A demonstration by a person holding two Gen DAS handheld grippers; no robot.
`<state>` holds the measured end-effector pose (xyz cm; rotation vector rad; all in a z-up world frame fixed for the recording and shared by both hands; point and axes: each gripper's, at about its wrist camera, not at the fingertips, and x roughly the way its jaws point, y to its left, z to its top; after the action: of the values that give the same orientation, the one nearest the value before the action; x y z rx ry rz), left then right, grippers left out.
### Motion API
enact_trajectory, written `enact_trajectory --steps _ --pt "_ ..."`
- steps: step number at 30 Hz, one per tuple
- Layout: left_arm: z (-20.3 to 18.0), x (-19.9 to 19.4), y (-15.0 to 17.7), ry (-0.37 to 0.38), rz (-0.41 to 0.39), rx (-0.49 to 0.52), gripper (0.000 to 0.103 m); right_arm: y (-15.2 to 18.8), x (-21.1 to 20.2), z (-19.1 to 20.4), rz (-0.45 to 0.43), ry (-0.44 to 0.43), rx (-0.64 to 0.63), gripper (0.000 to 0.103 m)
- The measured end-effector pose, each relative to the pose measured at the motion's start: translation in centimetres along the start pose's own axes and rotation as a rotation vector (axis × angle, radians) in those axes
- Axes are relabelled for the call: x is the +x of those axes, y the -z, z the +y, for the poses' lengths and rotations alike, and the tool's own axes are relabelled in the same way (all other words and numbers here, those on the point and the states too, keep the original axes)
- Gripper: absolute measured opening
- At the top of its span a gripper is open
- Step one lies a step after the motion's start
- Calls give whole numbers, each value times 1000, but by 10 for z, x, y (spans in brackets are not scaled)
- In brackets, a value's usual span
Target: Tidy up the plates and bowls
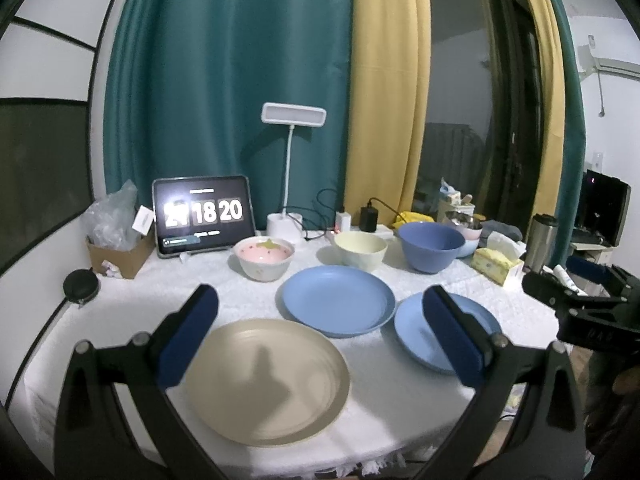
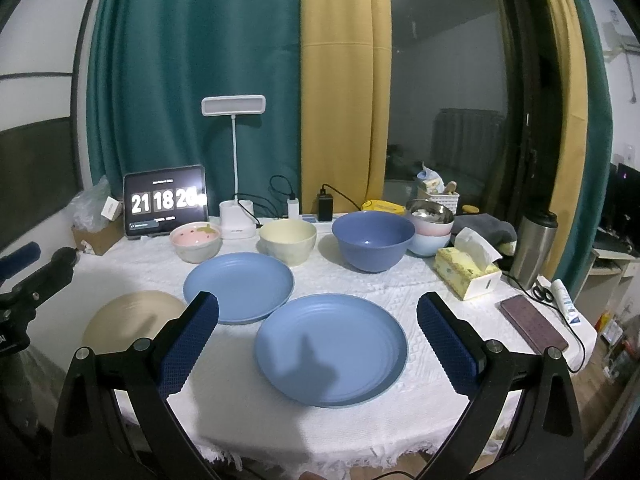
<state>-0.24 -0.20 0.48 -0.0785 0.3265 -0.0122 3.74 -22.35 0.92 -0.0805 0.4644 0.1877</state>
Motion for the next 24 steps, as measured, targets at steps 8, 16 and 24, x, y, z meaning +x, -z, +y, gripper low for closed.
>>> enact_trajectory --steps 8,16,24 --pt "4 1 0 -4 6 -11 103 0 0 1 2 0 -2 102" --pt "7 3 0 -9 9 -15 103 1 0 1 1 -2 -2 102" --pt "11 4 2 -17 13 -17 103 1 4 3 8 -3 -3 102"
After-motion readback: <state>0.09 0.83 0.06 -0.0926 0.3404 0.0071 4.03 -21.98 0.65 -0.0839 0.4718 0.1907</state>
